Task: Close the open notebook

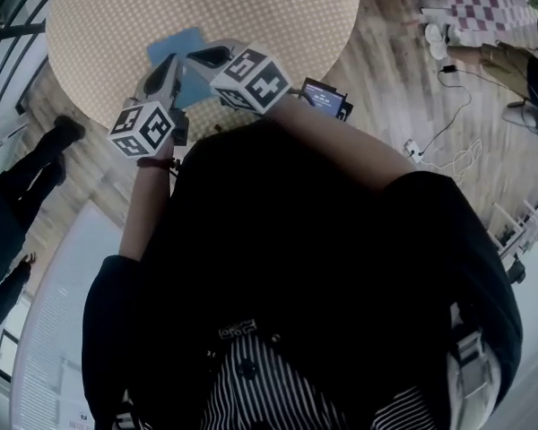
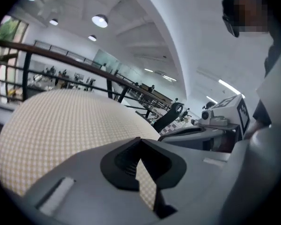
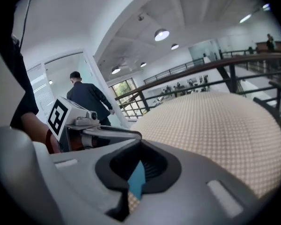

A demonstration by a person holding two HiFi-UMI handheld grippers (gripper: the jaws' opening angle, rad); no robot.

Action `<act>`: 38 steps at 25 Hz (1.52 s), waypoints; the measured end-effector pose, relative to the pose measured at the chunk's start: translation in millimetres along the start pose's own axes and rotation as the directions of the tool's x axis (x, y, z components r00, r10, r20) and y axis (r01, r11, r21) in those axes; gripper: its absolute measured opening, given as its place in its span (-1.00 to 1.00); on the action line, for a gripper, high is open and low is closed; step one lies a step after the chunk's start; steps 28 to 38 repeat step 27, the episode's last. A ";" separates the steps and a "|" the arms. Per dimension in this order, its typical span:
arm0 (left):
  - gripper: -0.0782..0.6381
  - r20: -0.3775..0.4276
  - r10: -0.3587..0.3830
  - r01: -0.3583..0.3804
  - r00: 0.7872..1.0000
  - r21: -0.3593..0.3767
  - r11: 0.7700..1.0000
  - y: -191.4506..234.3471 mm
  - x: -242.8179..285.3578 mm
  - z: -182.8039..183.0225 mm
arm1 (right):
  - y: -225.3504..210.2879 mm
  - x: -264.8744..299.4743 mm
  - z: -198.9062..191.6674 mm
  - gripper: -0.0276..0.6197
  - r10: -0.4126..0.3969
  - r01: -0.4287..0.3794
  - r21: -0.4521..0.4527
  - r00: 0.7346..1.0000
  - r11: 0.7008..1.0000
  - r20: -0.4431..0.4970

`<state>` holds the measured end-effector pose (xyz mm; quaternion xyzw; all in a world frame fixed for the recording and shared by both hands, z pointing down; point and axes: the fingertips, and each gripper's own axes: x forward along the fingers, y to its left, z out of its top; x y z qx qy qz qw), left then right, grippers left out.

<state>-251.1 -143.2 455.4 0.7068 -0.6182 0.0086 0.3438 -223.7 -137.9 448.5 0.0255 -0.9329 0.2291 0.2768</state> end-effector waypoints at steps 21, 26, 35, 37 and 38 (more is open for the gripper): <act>-0.79 0.077 -0.078 0.061 0.994 0.204 0.977 -71.7 2.3 49.9 | -9.7 -67.0 45.6 -0.91 -0.179 0.176 0.030 0.962 0.984 0.209; -0.79 0.079 -0.084 0.065 0.993 0.213 0.975 -97.3 4.2 46.3 | -6.8 -87.8 37.8 -0.91 -0.172 0.172 0.018 0.964 0.985 0.204; -0.79 0.078 -0.083 0.065 0.993 0.215 0.975 -104.5 5.9 44.9 | -7.8 -94.2 35.1 -0.91 -0.170 0.170 0.019 0.964 0.985 0.202; -0.79 0.078 -0.083 0.065 0.993 0.215 0.975 -104.5 5.9 44.9 | -7.8 -94.2 35.1 -0.91 -0.170 0.170 0.019 0.964 0.985 0.202; -0.79 0.078 -0.083 0.065 0.993 0.215 0.975 -104.5 5.9 44.9 | -7.8 -94.2 35.1 -0.91 -0.170 0.170 0.019 0.964 0.985 0.202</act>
